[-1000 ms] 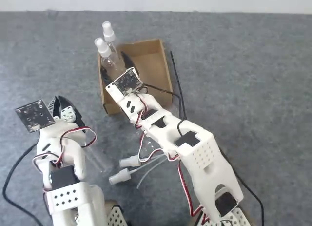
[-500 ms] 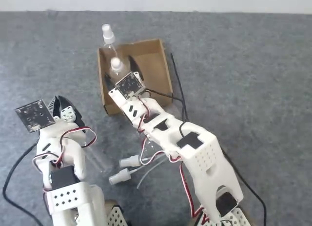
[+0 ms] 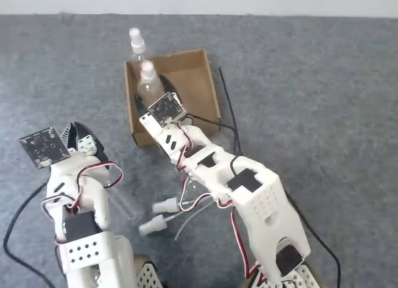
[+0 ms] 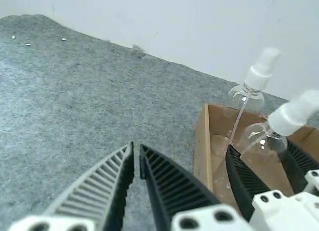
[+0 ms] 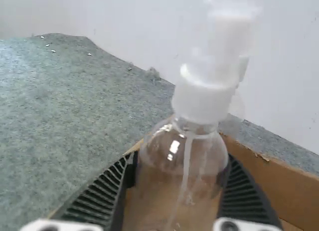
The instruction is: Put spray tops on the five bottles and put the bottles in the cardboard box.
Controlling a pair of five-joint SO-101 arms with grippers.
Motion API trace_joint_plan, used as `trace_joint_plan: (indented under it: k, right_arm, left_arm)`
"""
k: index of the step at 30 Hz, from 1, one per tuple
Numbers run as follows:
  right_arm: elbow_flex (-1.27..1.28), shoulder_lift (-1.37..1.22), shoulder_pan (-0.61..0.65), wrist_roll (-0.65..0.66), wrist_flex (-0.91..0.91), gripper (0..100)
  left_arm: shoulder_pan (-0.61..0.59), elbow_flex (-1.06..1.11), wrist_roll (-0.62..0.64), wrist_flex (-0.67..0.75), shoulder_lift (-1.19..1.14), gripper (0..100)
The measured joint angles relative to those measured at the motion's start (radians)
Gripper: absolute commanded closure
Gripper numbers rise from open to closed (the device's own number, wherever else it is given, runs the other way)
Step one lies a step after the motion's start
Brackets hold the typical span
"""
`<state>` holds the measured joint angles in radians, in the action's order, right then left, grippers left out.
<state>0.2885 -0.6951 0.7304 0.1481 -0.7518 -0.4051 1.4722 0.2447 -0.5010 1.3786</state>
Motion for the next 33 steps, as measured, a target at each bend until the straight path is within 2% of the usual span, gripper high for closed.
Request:
trace_joint_plan:
  k: [7, 12, 17, 33]
  right_arm:
    - [0.000, 0.000, 0.000, 0.000, 0.002, 92.2]
    - [-0.035, 0.008, 0.000, -0.003, 0.081, 92.2]
    - [-0.127, -0.012, 0.000, -0.075, 0.157, 92.2]
    - [-0.203, -0.075, 0.000, -0.072, 0.147, 91.9]
  left_arm:
    - [0.000, 0.000, 0.000, 0.000, 0.000, 98]
    - [0.000, 0.000, 0.000, 0.000, 0.000, 98]
    - [0.000, 0.000, 0.000, 0.000, 0.000, 98]
    - [0.000, 0.000, 0.000, 0.000, 0.000, 98]
